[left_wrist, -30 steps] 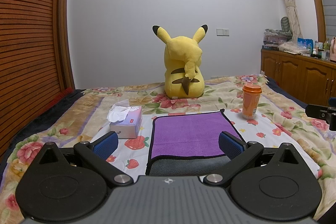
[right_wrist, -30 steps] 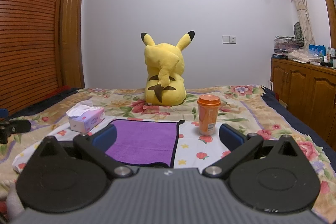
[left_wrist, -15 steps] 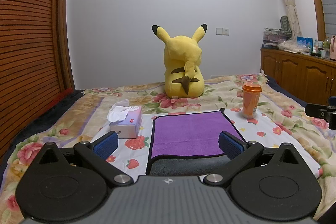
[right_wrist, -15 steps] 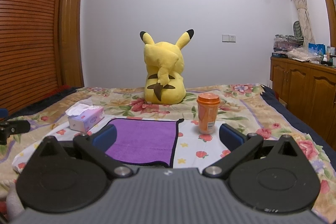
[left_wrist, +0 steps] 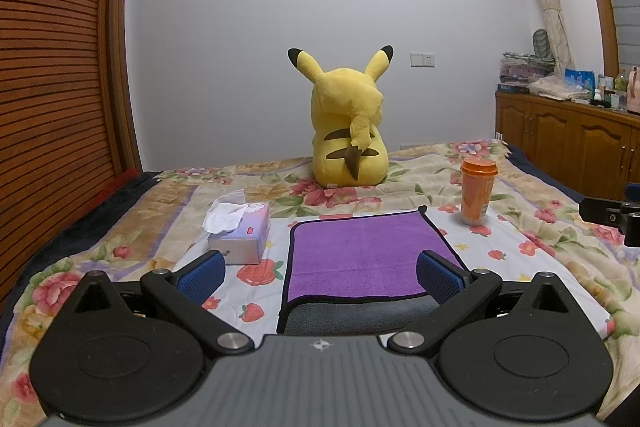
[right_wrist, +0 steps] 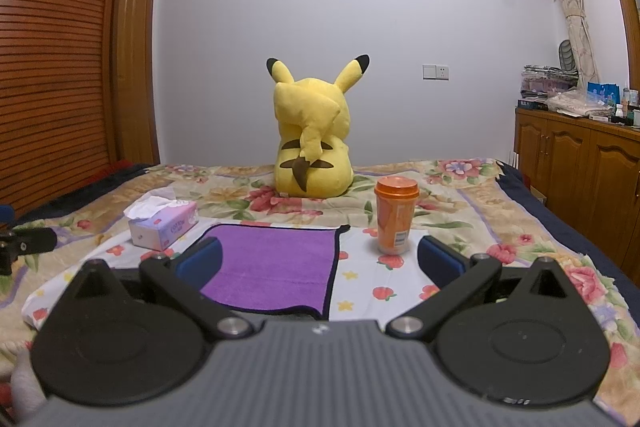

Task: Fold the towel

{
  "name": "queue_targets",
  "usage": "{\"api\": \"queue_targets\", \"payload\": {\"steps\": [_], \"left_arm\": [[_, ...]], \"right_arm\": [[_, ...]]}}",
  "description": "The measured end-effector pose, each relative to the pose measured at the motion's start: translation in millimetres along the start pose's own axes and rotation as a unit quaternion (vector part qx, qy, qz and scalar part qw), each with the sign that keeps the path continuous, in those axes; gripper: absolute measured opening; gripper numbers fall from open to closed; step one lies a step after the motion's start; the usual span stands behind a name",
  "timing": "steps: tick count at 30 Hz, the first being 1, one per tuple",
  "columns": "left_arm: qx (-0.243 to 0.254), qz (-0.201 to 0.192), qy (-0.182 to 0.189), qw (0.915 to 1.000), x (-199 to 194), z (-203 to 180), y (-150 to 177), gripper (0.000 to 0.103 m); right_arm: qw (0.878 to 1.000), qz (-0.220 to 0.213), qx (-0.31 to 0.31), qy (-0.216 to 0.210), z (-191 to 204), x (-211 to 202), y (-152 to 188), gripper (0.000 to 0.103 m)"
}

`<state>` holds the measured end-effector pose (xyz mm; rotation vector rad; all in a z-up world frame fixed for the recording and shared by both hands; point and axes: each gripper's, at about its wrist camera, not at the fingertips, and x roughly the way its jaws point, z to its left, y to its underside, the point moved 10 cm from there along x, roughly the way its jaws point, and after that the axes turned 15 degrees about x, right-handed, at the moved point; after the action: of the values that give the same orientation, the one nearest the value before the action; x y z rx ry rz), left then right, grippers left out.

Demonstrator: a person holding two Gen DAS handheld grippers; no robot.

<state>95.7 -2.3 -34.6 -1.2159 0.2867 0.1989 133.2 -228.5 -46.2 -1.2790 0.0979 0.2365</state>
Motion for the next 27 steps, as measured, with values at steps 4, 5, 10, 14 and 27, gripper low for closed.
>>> {"api": "queue_targets", "payload": {"steps": [4, 5, 10, 14, 27], "left_arm": [[0.000, 0.000, 0.000, 1.0000, 0, 0, 0, 0.103], [0.000, 0.000, 0.000, 1.0000, 0, 0, 0, 0.103], [0.001, 0.001, 0.000, 1.0000, 0, 0, 0, 0.103], [0.003, 0.002, 0.001, 1.0000, 1, -1, 2, 0.103], [0.011, 0.037, 0.019, 0.9991, 18, -6, 14, 0.103]], "right_arm": [[1.000, 0.000, 0.000, 0.000, 0, 0, 0, 0.103], [1.000, 0.000, 0.000, 0.000, 0, 0, 0, 0.103], [1.000, 0.000, 0.000, 0.001, -1, 0, 0, 0.103], [1.000, 0.000, 0.000, 0.000, 0, 0, 0, 0.103], [1.000, 0.024, -0.009, 0.006, -2, 14, 11, 0.103]]}}
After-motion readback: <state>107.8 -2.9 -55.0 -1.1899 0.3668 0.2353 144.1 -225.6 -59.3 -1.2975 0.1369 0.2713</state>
